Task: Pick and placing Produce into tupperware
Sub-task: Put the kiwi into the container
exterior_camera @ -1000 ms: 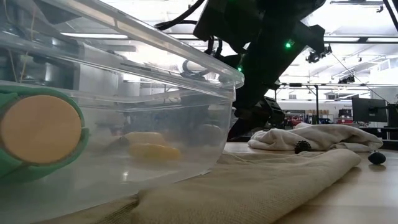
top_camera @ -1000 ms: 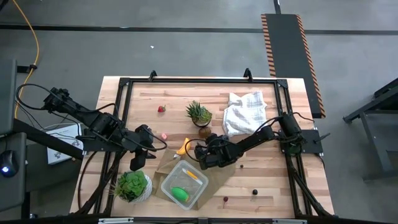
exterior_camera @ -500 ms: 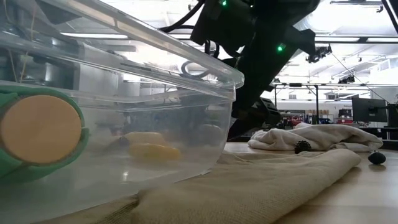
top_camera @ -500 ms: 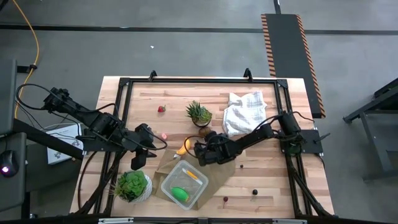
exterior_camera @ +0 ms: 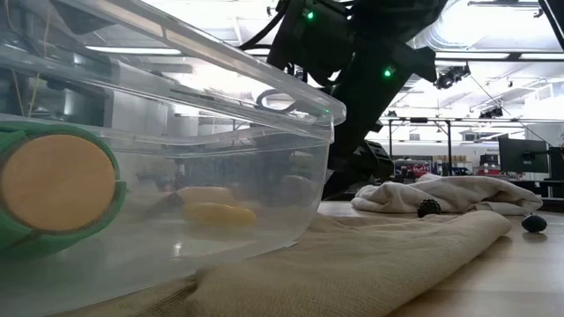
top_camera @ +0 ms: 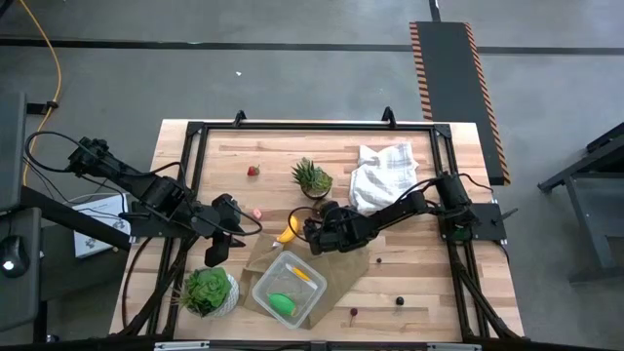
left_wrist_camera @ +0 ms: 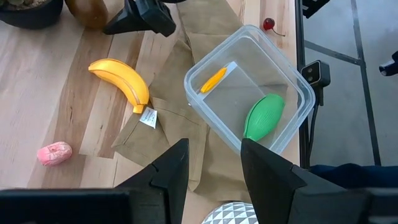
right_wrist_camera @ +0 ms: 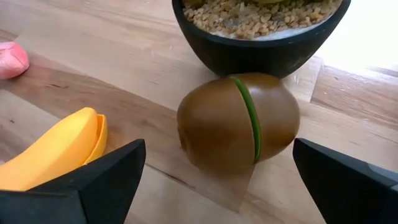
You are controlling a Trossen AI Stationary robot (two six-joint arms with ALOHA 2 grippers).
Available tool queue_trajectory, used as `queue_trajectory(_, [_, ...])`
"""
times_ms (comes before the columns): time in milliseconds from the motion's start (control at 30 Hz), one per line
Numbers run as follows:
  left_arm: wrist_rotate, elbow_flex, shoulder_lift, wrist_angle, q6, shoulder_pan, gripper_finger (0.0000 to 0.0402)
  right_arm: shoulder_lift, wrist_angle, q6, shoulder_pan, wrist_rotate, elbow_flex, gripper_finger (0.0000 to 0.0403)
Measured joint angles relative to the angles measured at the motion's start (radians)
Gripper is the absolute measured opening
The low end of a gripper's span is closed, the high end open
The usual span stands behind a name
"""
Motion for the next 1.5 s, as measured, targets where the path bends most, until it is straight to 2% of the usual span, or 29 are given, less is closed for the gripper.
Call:
queue_trajectory(367, [0.000,0.000,0.000,0.000,0.000,0.000,0.0134,0.000,-0.021,0.000,-0.020,-0.007,0.000,0.0397])
queue_trajectory(800, [0.000,0.000,0.000,0.000,0.000,0.000,0.0134,0.000,-0.014,-0.079,-0.040,-0.030,0.000,0.0397])
queue_trajectory(1500, [0.000,0.000,0.000,-0.026,0.000,0.000,0.0134,0.000,-0.013,-0.078,-0.060,-0.025,0.000,0.0397])
